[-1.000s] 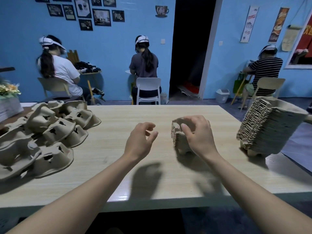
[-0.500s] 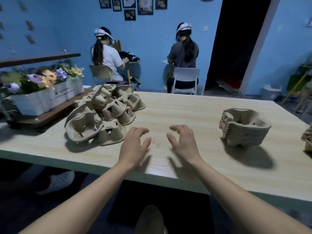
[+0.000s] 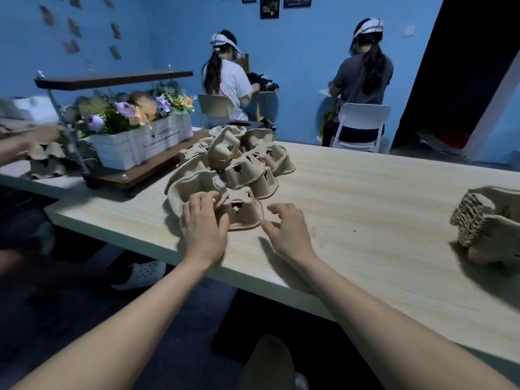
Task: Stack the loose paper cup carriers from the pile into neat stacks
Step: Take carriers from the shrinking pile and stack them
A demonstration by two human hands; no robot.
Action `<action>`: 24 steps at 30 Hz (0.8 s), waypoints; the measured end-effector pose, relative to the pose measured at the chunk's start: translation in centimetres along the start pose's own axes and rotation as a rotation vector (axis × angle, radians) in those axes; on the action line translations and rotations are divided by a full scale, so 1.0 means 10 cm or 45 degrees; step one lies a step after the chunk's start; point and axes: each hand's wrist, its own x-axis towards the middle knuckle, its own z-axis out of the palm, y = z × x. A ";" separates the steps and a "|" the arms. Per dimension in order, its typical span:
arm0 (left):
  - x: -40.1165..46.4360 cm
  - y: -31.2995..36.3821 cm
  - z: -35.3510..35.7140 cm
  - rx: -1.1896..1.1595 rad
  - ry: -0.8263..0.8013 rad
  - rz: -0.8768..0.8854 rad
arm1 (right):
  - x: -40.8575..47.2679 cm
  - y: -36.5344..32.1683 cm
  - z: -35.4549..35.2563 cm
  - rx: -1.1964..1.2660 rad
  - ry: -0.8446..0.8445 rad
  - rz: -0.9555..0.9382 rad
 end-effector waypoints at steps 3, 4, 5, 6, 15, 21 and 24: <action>0.02 -0.04 0.06 0.032 -0.017 -0.006 | 0.10 -0.04 0.10 -0.038 -0.001 -0.048; 0.01 -0.05 0.08 0.042 -0.011 0.010 | 0.13 -0.05 0.13 -0.046 -0.004 -0.061; 0.00 -0.05 0.10 0.050 0.002 0.026 | 0.16 -0.06 0.16 -0.044 -0.008 -0.075; 0.00 -0.06 0.11 0.055 0.023 0.037 | 0.19 -0.07 0.19 -0.035 -0.008 -0.090; 0.00 -0.09 0.17 0.081 0.101 0.090 | 0.37 -0.07 0.33 0.018 0.005 -0.101; -0.01 -0.08 0.14 0.016 0.086 0.179 | 0.28 -0.05 0.25 0.065 0.026 -0.054; -0.01 -0.07 0.13 -0.007 0.046 0.269 | 0.20 -0.01 0.15 0.098 0.035 -0.003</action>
